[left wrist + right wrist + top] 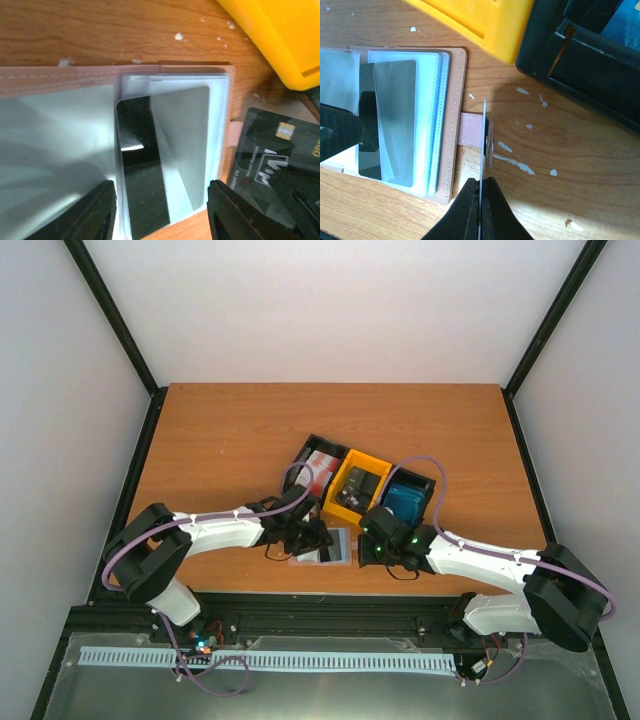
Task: Put the credit cards into the card holder
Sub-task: Insert the credit card into the card holder.
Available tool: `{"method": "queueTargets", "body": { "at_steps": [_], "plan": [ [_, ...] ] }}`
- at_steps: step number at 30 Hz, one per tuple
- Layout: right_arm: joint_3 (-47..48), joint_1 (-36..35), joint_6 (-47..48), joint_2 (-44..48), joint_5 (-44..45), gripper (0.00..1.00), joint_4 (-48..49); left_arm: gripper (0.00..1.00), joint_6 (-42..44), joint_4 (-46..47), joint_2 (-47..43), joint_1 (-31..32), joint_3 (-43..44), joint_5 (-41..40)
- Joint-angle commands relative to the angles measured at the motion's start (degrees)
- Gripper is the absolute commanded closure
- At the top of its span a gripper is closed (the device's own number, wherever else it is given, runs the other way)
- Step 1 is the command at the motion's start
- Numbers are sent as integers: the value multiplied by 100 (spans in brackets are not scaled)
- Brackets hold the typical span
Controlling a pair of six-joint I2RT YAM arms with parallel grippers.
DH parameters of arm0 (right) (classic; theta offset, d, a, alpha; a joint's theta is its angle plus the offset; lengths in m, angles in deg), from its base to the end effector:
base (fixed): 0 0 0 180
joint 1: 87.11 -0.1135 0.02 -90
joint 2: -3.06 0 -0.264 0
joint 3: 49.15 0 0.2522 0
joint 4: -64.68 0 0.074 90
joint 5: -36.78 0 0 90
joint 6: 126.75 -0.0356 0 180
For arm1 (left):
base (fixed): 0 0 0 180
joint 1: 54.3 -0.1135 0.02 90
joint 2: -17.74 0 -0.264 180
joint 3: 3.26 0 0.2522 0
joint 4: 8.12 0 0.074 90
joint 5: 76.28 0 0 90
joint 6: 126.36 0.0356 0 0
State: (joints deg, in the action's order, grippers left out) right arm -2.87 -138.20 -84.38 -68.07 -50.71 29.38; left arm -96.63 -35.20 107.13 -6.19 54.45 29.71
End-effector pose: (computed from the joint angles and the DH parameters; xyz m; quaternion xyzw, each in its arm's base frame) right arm 0.1381 0.1687 0.1623 -0.0235 0.9658 0.1816 0.1838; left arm 0.1850 -0.2209 0.1525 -0.0638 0.9523 -0.2946 0.0474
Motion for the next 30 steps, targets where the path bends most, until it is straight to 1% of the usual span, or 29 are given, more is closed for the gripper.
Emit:
{"method": "queueTargets", "body": {
  "at_steps": [1, 5, 9, 11, 19, 23, 30],
  "plan": [
    [-60, -14, 85, -23, -7, 97, -12, 51, 42, -5, 169, 60, 12, 62],
    [-19, -14, 124, -96, -64, 97, 6, 54, 139, 4, 263, 61, 42, 157],
    [-25, -14, 148, -148, -120, 97, 83, 64, 251, 157, 343, 59, 26, 283],
    [-42, -14, 149, -185, -139, 97, 96, 67, 330, 225, 354, 57, 40, 337],
    [-73, -14, 157, -195, -161, 97, 128, 66, 715, 345, 613, 64, 308, 566],
    [-86, -15, 196, -231, -186, 97, 163, 66, 795, 358, 782, 61, 431, 557],
    [-51, -14, 334, -338, -266, 97, 234, 66, 1072, 365, 829, 66, 572, 570]
  ]
}}
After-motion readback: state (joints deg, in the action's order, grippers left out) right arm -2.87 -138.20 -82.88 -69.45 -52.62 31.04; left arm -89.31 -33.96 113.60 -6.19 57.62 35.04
